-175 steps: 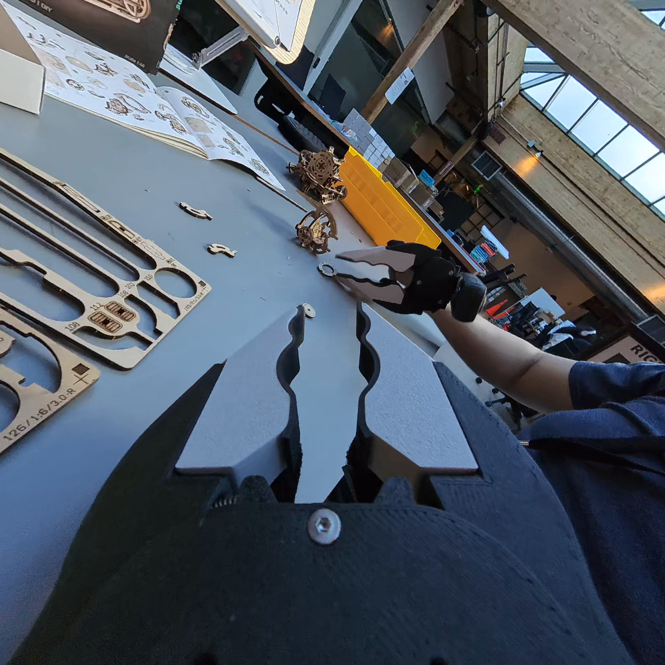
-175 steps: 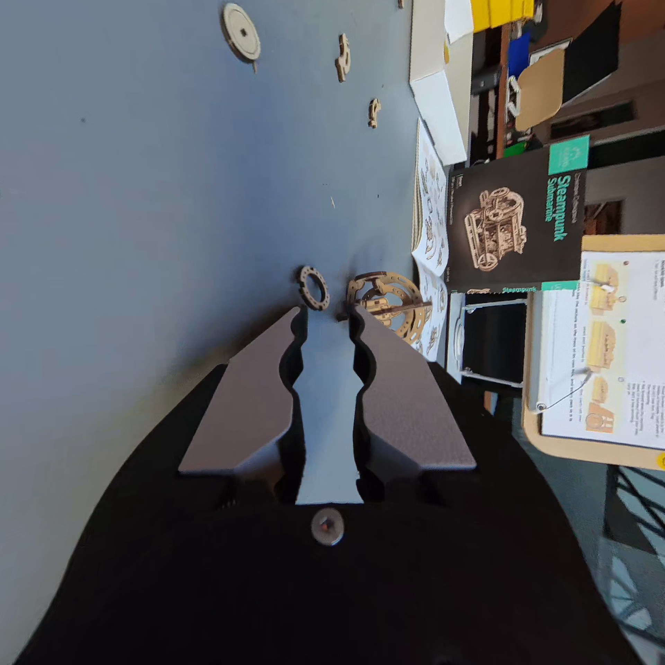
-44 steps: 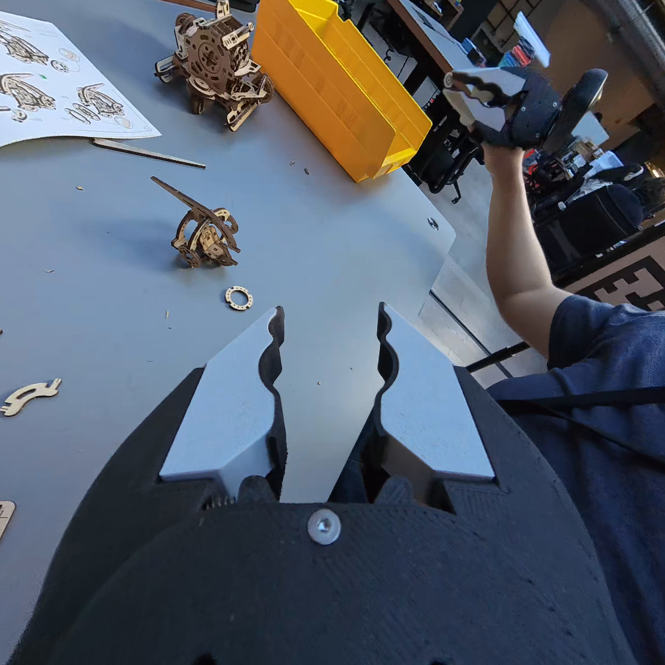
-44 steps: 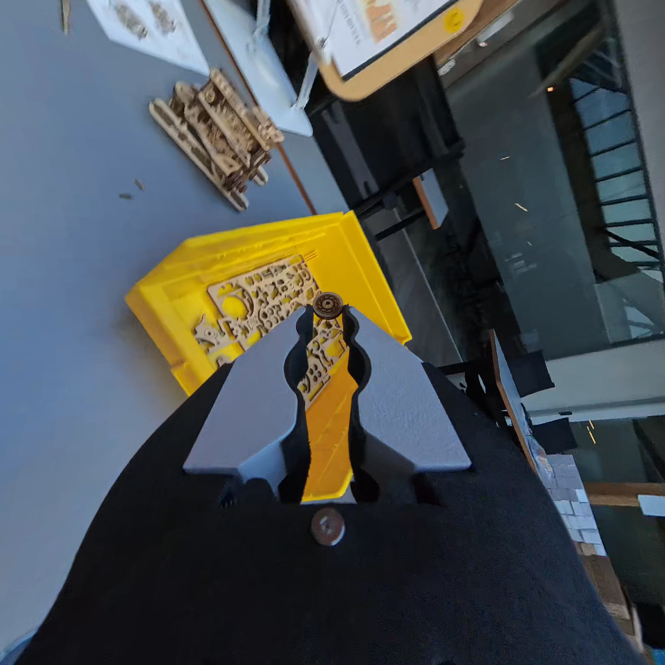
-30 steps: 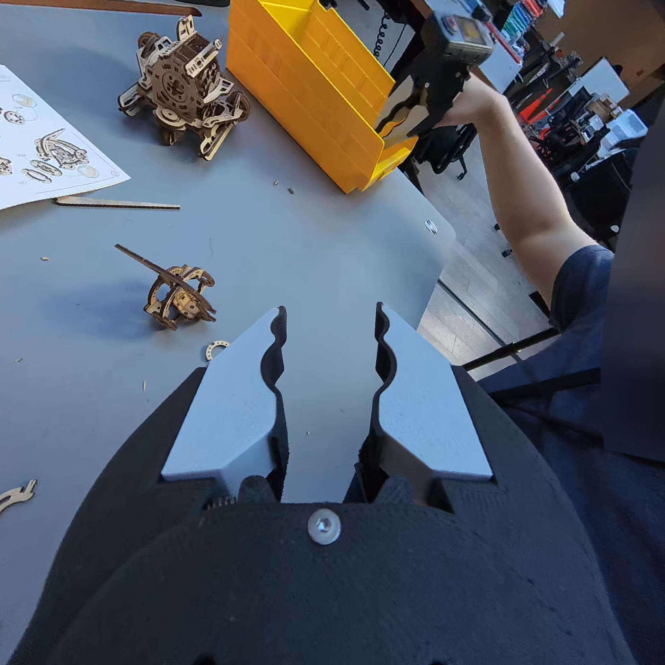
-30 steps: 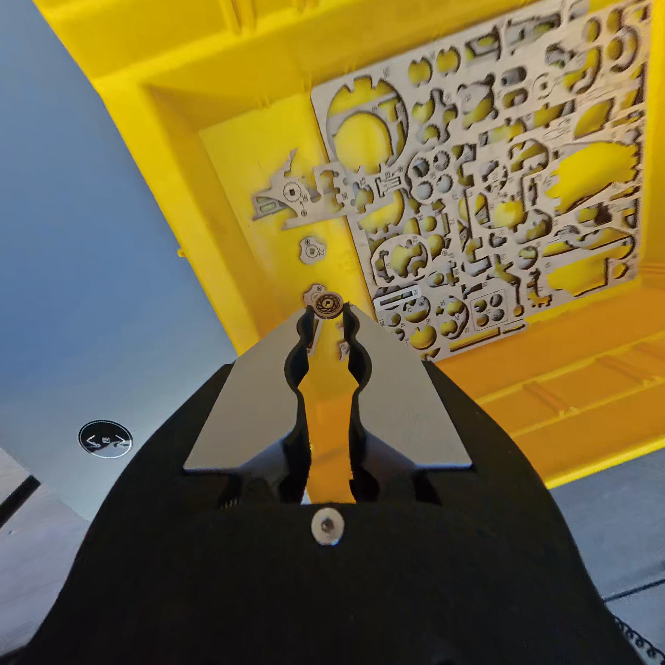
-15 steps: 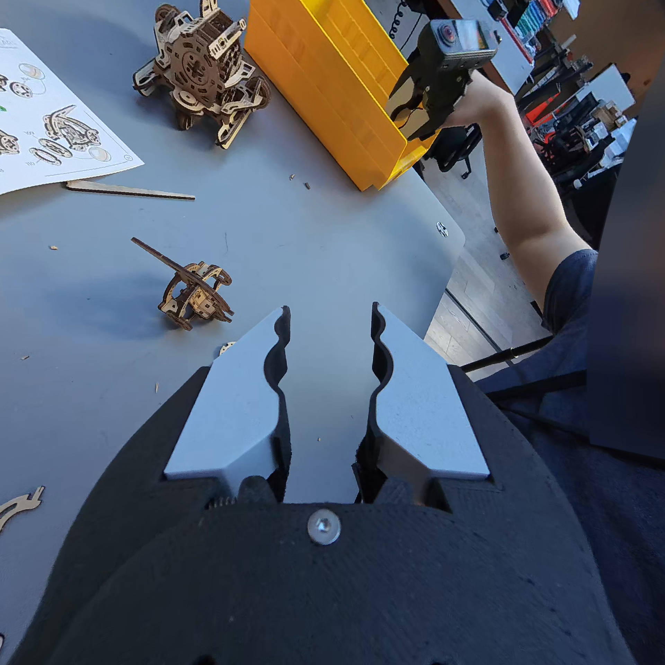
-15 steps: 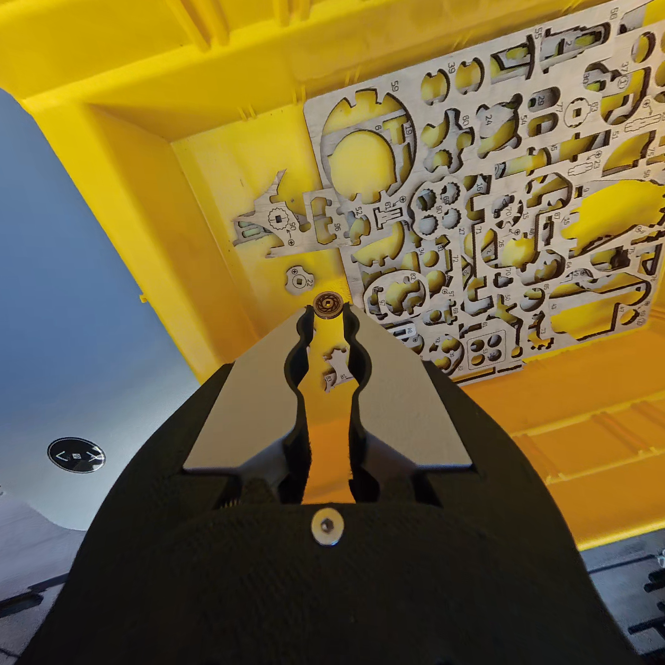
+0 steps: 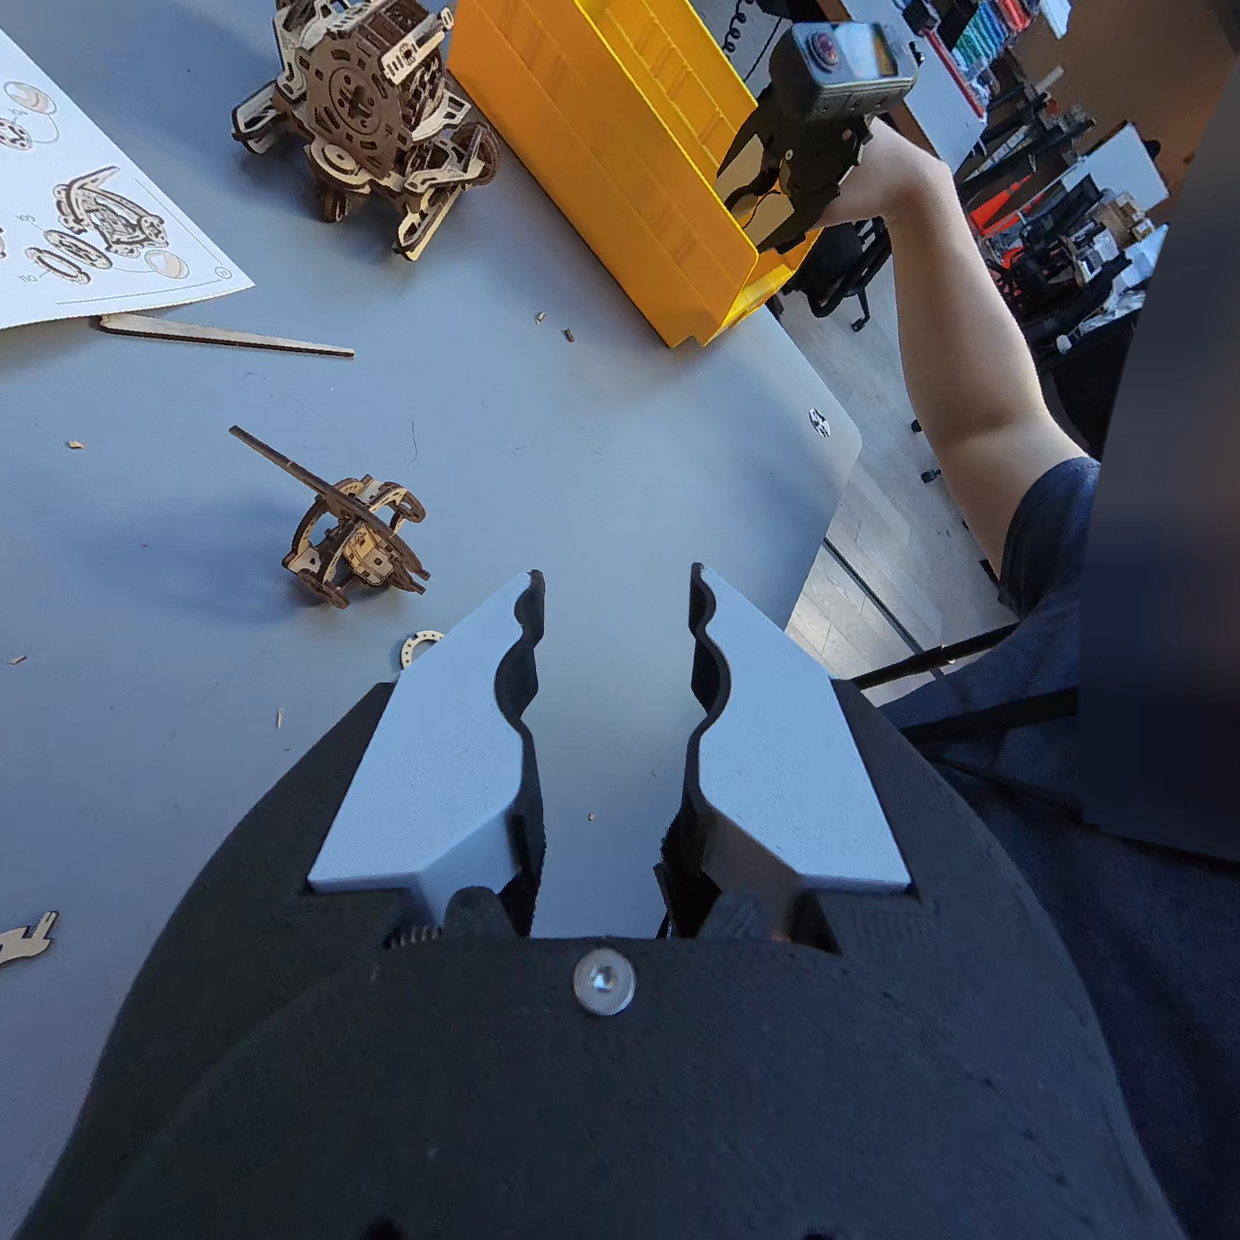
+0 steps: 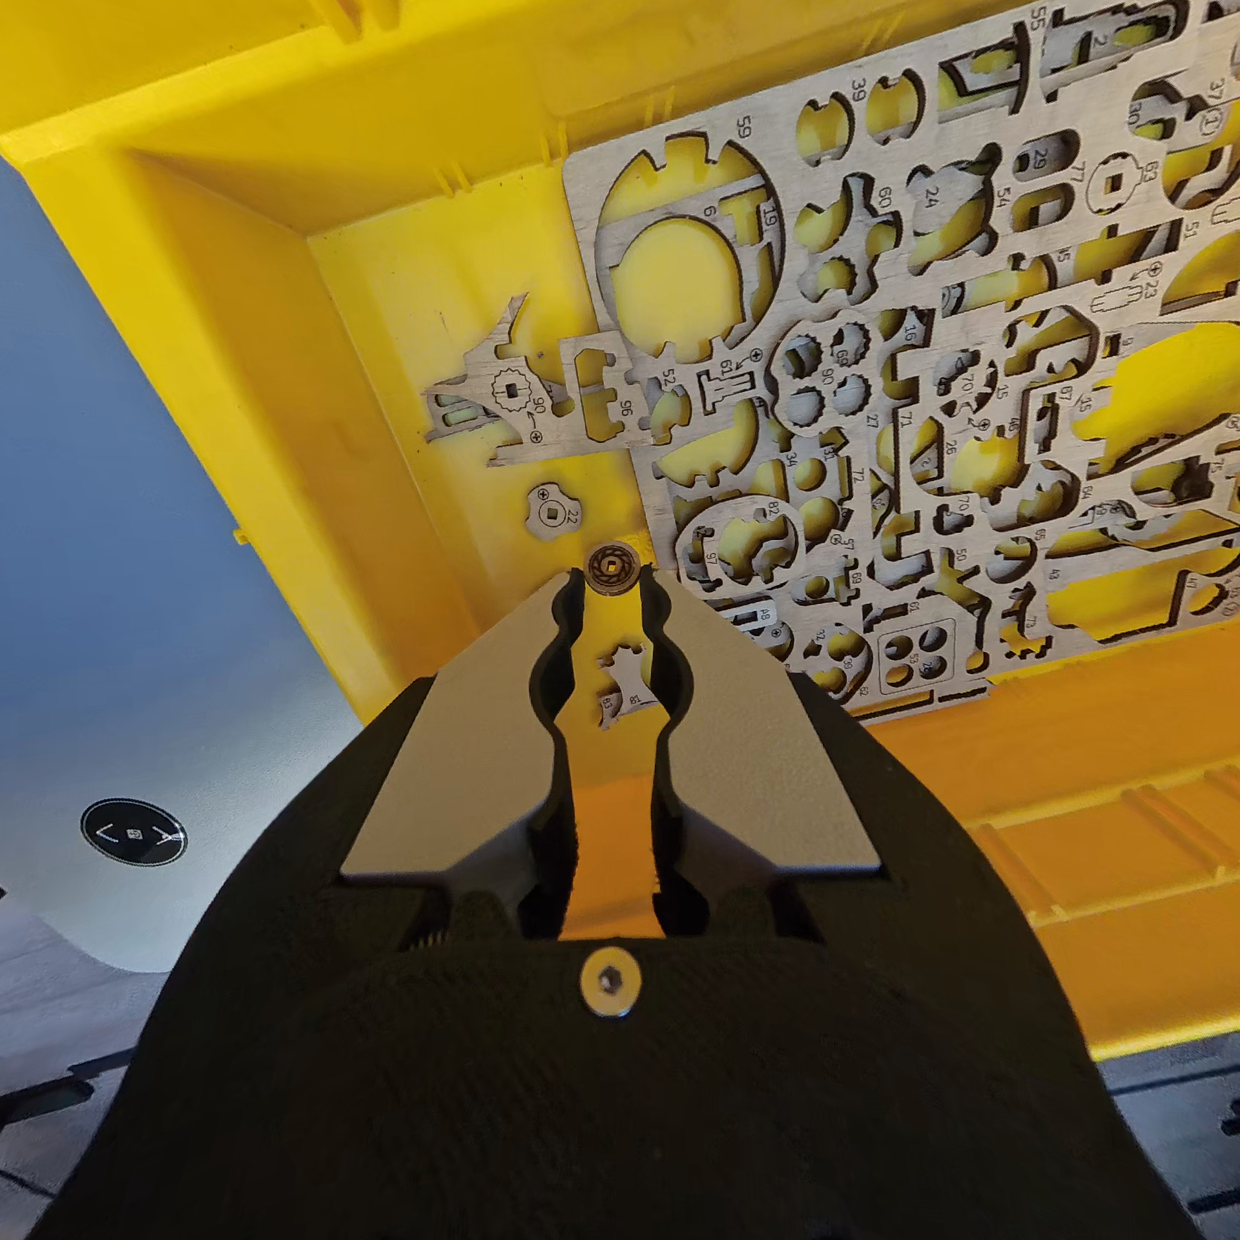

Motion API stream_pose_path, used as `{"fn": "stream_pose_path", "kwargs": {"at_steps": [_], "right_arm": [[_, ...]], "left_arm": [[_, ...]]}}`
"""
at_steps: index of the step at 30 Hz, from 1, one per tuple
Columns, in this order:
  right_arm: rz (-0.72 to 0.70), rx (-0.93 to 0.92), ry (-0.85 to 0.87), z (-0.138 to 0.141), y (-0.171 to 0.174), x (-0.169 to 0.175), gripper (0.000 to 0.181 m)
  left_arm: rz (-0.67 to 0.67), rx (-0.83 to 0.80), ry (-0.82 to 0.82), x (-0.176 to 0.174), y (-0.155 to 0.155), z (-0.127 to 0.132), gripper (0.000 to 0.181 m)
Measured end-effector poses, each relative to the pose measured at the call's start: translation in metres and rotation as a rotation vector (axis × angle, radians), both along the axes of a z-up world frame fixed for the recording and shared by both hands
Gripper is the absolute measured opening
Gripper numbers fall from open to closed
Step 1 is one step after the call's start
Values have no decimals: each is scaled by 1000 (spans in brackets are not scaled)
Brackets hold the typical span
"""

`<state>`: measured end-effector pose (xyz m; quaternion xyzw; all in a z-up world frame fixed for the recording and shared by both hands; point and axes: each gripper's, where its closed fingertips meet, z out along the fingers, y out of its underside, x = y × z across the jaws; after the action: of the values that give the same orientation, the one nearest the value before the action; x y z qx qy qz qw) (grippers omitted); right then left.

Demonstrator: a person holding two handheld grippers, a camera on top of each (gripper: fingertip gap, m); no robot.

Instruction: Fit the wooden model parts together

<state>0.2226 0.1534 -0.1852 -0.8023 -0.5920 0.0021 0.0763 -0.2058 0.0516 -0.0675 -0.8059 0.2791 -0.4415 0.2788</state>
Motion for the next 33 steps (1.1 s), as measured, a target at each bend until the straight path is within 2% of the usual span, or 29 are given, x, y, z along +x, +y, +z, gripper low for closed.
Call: {"fn": "stream_pose_path", "kwargs": {"at_steps": [7, 10, 12, 15, 17, 20, 22, 25, 27, 30, 33], "right_arm": [[-24, 23, 5, 9, 1, 7, 20], [-101, 135, 36, 36, -2, 12, 14], [-136, 295, 219, 72, -16, -5, 16], [-139, 564, 710, 132, -56, -46, 22], [-184, 666, 937, 146, -83, -62, 52], [-278, 802, 1067, 139, -106, -84, 55], [-311, 852, 1116, 125, -115, -107, 52], [-313, 894, 1107, 97, -113, -144, 49], [-266, 883, 1180, 96, -116, -177, 46], [-199, 894, 1188, 105, -115, -218, 44], [-145, 849, 1246, 110, -113, -262, 44]], "left_arm": [[-5, 2, -4, -2, -4, 3, 42], [-2, 13, -10, -5, -6, 7, 42], [2, 36, -17, -9, -9, 9, 43], [39, 93, -34, -18, -5, 12, 42], [91, 205, -30, -27, 6, 18, 39], [207, 468, 6, -46, 22, 36, 36], [242, 580, 15, -54, 23, 44, 37], [255, 628, -9, -62, 18, 42, 48], [290, 659, -40, -75, 14, 43, 50], [444, 747, -19, -124, 11, 51, 50], [645, 804, 167, -200, 8, 44, 51]]}}
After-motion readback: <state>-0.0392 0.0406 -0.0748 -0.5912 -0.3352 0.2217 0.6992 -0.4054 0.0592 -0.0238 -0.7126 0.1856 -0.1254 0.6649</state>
